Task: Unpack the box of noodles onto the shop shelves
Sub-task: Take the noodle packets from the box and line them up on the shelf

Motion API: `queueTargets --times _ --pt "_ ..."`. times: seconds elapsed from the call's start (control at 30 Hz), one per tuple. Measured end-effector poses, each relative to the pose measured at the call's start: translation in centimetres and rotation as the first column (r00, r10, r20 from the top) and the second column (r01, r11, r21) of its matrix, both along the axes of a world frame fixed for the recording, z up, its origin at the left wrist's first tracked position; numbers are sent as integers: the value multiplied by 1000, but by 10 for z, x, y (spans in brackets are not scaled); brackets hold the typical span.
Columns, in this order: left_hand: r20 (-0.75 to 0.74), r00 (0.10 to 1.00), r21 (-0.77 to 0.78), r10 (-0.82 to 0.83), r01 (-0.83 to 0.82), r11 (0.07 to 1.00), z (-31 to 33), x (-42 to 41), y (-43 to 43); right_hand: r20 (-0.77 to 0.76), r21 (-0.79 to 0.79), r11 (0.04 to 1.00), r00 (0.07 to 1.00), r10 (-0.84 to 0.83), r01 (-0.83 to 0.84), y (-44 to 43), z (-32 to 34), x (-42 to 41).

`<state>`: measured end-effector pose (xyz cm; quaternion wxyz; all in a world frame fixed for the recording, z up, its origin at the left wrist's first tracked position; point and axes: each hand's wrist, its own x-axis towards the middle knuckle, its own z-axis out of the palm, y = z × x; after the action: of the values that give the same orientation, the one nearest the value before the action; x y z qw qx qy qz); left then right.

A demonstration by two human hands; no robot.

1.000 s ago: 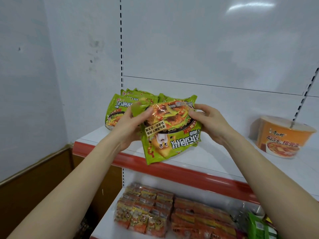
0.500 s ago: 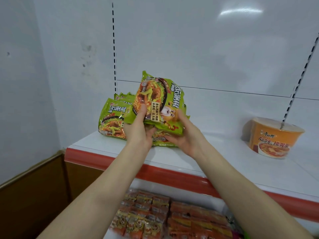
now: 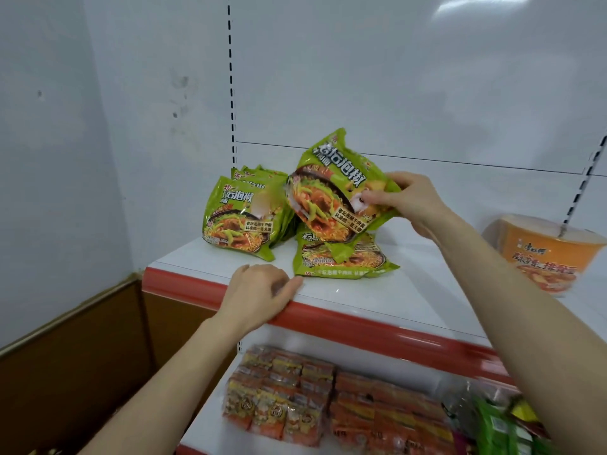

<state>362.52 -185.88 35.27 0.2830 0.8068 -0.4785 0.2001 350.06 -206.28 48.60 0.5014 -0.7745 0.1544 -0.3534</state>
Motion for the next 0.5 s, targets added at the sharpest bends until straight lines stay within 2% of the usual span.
queueTargets --times 0.1,0.17,0.27,0.33,0.4,0.5 --pt "-6 1000 -36 -9 8 999 1 -2 -1 -49 -84 996 998 -36 32 -5 2 0" --pt "-68 997 -28 24 -26 999 4 -3 -3 -55 -100 994 997 -45 39 -6 0 1" --pt "-182 975 2 128 -130 991 17 -5 -15 4 -97 993 998 -71 71 -6 -5 2" --pt "-197 958 17 207 -208 978 26 -4 -28 86 -87 988 989 -122 129 -10 -4 1" --pt "-241 936 82 255 -243 967 35 -3 -41 160 -114 972 969 -189 208 -15 -3 1" --pt "-359 889 254 283 -199 947 47 6 -58 217 -213 917 931 -293 338 -22 -1 -2"
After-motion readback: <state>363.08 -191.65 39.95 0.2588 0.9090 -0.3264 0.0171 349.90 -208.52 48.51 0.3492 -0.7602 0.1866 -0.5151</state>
